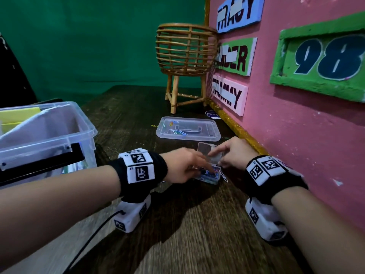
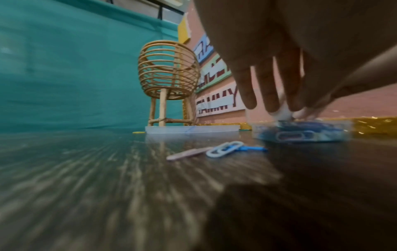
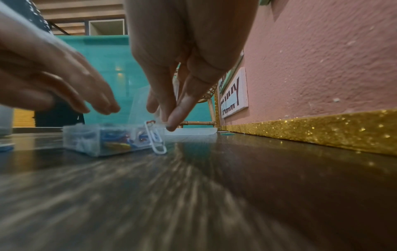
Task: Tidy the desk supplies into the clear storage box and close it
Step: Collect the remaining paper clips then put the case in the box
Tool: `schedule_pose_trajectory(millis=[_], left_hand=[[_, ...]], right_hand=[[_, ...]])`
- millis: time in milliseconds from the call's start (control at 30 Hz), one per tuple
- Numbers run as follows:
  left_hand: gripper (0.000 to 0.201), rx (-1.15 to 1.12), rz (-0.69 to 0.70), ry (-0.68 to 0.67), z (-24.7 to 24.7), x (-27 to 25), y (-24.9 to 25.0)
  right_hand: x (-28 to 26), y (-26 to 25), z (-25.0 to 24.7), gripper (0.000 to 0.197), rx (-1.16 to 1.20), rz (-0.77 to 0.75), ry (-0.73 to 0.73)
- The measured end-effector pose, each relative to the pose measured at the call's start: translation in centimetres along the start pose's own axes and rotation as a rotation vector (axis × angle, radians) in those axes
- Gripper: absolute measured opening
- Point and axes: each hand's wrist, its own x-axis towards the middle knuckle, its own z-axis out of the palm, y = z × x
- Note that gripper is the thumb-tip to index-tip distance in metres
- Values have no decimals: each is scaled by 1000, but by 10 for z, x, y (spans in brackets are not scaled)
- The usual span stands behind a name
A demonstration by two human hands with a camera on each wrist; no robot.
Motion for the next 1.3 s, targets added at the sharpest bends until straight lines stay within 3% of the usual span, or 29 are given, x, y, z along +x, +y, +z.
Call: schedule_pose_trajectory(millis=[167,267,367,567,667,867,967,1033,1133,1233,1300], left_hand=[[40,102,142,-107,4,17,23],[38,192,80,-195,9,28,31],[31,179,19,-147,6,33,33],[23,149,-87,-45,-3,29,21],[21,77,-164,94,-5,23,8],[27,14,-60,125,-10,8,8],[24,77,-228,142,-16,-5,-3],[26,123,-390,21,-18,-23,-14],[35,81,-468,-159,-13,-47,-22],[38,41,-498,-145,-13,-53,-23],[28,7,-552,-69,-13,-52,-24]], right_hand=[[-3,-1,-4,40,-23,-13,-6],[-3,1,-3,31,10,-14,1],[-3,2,-1,27,48,-8,6],[-3,0,-1,39,90,5,-15],[-2,1,-1,39,58,6,-7],[-1,1,1,41,76,9,-15],[0,3,2,39,106,15,4],[2,3,3,38,106,11,10],[4,3,5,38,116,3,9],[4,4,5,37,121,2,10],[4,4,4,36,123,3,8]])
